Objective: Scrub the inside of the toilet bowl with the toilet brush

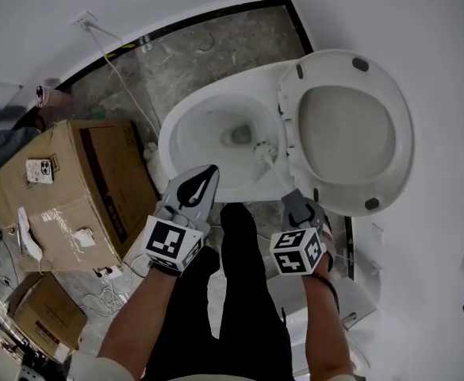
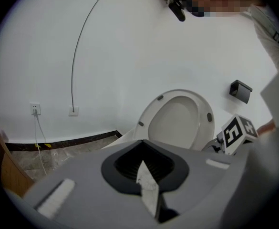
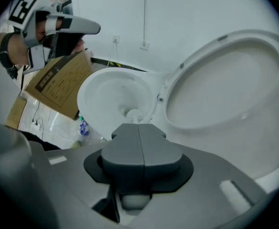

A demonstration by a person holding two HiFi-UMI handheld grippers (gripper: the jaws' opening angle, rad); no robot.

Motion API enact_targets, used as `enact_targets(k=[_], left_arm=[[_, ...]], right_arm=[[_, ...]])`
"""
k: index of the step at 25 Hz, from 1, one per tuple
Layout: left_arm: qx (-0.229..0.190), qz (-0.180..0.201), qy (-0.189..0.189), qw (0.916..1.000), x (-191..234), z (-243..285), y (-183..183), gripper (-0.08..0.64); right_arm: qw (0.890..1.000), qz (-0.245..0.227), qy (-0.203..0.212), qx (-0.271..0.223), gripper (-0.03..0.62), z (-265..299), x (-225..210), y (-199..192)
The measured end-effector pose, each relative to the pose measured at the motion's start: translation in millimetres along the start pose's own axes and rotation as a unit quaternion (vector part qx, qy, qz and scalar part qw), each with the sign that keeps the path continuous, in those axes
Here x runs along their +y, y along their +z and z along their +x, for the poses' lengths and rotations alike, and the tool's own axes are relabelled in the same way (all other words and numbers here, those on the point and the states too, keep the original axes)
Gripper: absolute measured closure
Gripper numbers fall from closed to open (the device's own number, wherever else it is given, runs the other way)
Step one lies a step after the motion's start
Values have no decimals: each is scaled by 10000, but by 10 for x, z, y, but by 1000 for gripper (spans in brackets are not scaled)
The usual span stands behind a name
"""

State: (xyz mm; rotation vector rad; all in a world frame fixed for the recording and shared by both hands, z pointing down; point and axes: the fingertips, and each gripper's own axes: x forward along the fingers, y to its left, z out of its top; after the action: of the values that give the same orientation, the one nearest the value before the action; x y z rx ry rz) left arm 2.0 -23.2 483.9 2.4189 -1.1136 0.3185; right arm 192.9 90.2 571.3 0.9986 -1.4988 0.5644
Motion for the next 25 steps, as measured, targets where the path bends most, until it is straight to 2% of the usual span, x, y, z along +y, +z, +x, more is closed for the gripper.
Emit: enact_targets(k=[5, 8, 11, 16, 20, 22, 25], left_arm=[[115, 85, -104, 9998, -66, 48, -53, 554], [127, 137, -178, 9997, -118, 65, -42, 554], [164, 163, -221, 9995, -148, 69, -65, 554], [179, 340, -334, 9987, -208, 99, -78, 554], [207, 323, -314, 9988, -196, 92, -149, 554], [191, 347, -318, 9987, -191, 92, -159, 554], [131, 344, -347, 9987, -203, 106, -110, 554]], right_arm=[[9967, 773, -71, -249, 426, 46, 16, -100], [9878, 1492, -10, -452, 426, 78, 15, -152], [9730, 2208, 32, -676, 426, 117, 12, -152], [9452, 3075, -6, -1103, 425, 190, -51, -94], [9177, 3719, 136, -1393, 425, 270, -83, -54], [9056, 3953, 204, -1520, 425, 302, -104, -27], [8997, 4031, 218, -1661, 425, 356, -132, 62]])
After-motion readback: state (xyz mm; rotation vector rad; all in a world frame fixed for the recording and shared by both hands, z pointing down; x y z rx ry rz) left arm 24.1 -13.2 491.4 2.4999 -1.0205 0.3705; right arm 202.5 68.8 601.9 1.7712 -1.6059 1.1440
